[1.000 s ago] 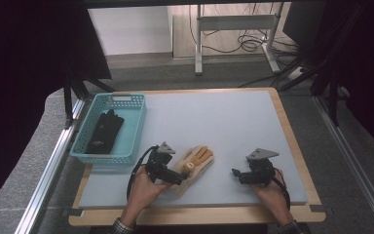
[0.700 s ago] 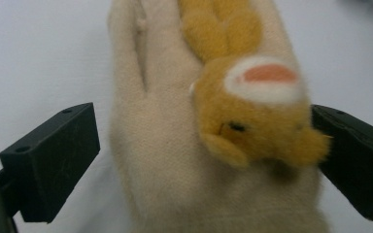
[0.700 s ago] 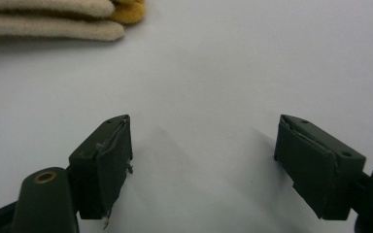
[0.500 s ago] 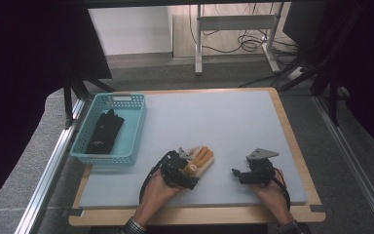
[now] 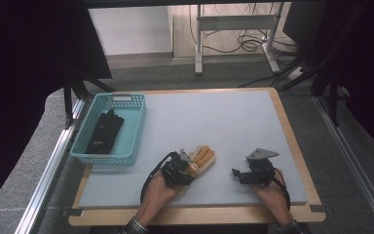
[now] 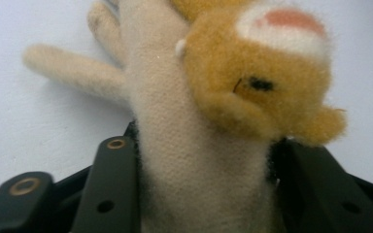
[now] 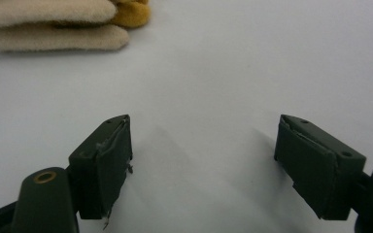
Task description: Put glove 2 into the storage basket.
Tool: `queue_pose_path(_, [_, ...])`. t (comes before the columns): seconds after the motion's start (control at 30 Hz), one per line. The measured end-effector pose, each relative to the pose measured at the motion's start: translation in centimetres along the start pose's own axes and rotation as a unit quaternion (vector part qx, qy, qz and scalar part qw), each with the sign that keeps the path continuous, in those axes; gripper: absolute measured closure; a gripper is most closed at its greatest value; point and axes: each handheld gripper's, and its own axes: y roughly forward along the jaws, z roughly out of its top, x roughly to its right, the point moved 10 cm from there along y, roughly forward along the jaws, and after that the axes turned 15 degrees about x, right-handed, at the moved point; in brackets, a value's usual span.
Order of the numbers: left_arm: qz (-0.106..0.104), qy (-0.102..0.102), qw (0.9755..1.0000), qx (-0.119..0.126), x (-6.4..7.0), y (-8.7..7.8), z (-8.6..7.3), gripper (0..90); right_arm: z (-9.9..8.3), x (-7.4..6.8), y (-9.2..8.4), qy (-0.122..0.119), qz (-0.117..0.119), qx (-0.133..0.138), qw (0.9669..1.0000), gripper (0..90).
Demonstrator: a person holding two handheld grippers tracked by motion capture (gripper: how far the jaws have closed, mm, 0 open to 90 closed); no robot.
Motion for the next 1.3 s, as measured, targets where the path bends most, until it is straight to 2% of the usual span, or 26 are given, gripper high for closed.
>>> queue_pose_path(0.07, [-0.008, -0.003, 1.0000, 0.002, 0.0, -0.1, 0.1, 59.4, 0.0, 0.0, 0.0, 0.000, 0.000, 0.000, 1.0000, 20.8])
queue_pose_path(0.17, [-0.020, -0.019, 0.9996, 0.007, -0.3, -0.2, 0.2, 60.1, 0.0, 0.0, 0.0, 0.000, 0.000, -0.001, 1.0000, 20.8])
queue_pose_path(0.47, [0.001, -0.025, 0.9993, 0.029, -2.2, -1.7, 2.1, 60.0, 0.0, 0.0, 0.0, 0.001, 0.000, 0.000, 1.0000, 20.8])
queue_pose_path(0.63, [0.007, -0.034, 0.9988, 0.034, -3.8, -2.8, 3.3, 59.8, 0.0, 0.0, 0.0, 0.001, 0.000, -0.001, 1.0000, 20.8])
queue_pose_path(0.77, [0.021, -0.034, 0.9985, 0.037, -5.4, -3.9, 4.1, 59.6, 0.0, 0.0, 0.0, 0.000, 0.000, -0.001, 1.0000, 20.8])
queue_pose_path(0.97, [0.047, -0.045, 0.9969, 0.045, -8.0, -6.0, 5.4, 59.4, 0.0, 0.0, 0.0, 0.001, 0.000, -0.001, 1.0000, 20.8])
queue_pose_path(1.23, [0.089, -0.065, 0.9921, 0.060, -12.1, -9.2, 6.7, 59.4, 0.0, 0.0, 0.0, 0.000, 0.000, -0.001, 1.0000, 20.7])
queue_pose_path(1.27, [0.089, -0.065, 0.9921, 0.060, -12.1, -9.2, 6.7, 59.4, 0.0, 0.0, 0.0, 0.000, 0.000, -0.001, 1.0000, 20.7])
queue_pose_path(1.3, [0.103, -0.071, 0.9901, 0.063, -13.2, -10.0, 6.8, 59.4, 0.0, 0.0, 0.0, 0.000, 0.000, -0.001, 1.0000, 20.8])
